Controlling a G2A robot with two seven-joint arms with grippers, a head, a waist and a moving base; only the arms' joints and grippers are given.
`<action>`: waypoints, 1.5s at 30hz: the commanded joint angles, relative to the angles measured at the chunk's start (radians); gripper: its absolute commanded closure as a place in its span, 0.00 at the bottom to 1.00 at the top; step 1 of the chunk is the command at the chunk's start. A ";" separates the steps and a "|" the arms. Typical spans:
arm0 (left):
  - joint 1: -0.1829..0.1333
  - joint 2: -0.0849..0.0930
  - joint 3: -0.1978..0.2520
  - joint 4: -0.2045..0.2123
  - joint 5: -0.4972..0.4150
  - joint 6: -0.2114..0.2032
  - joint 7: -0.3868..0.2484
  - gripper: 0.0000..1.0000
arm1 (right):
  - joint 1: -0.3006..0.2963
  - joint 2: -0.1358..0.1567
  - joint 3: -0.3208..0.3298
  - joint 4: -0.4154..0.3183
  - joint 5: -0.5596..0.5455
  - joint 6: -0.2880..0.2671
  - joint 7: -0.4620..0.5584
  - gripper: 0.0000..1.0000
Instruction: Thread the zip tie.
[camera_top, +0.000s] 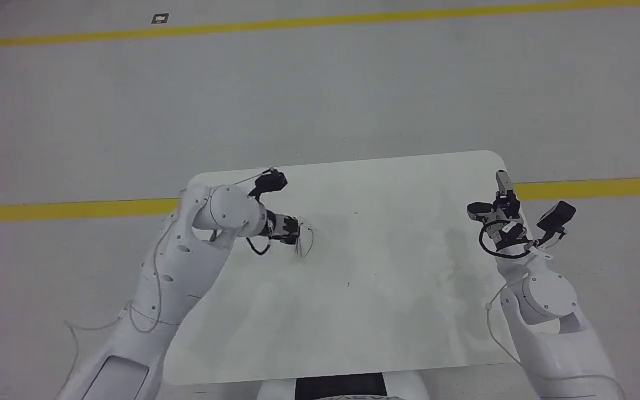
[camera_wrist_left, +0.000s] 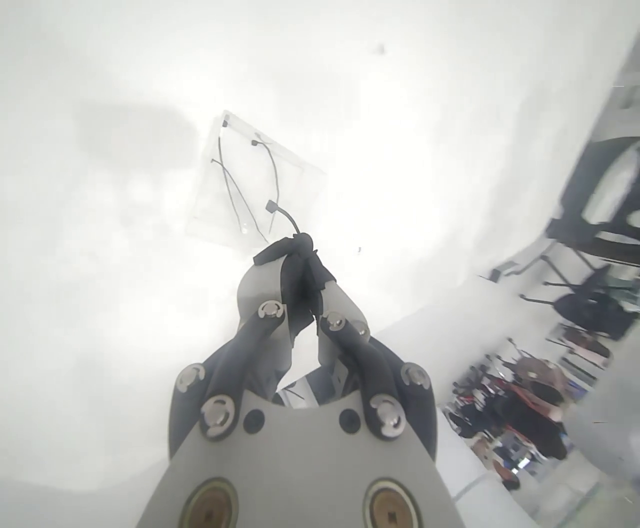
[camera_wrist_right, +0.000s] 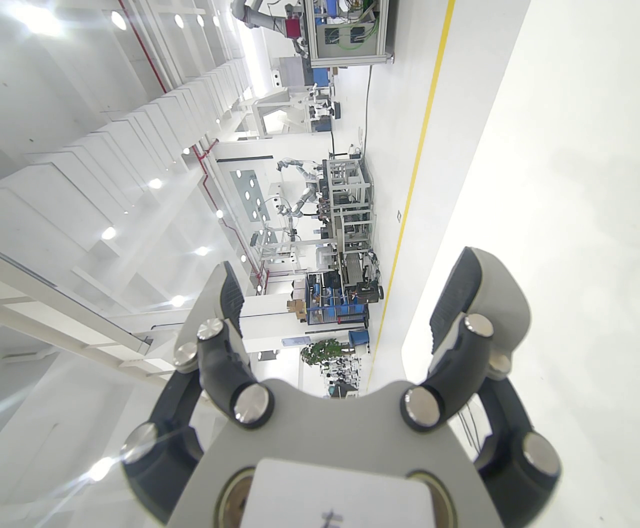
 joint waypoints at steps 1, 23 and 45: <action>0.029 0.011 -0.056 -0.007 -0.073 -0.056 0.000 1.00 | 0.000 0.000 0.000 0.000 0.000 0.000 0.000 0.00; 0.163 0.048 -0.209 -0.040 -0.315 -0.312 -0.032 1.00 | 0.000 0.000 0.000 0.000 0.000 0.000 0.000 0.00; 0.163 0.048 -0.209 -0.040 -0.315 -0.312 -0.032 1.00 | 0.000 0.000 0.000 0.000 0.000 0.000 0.000 0.00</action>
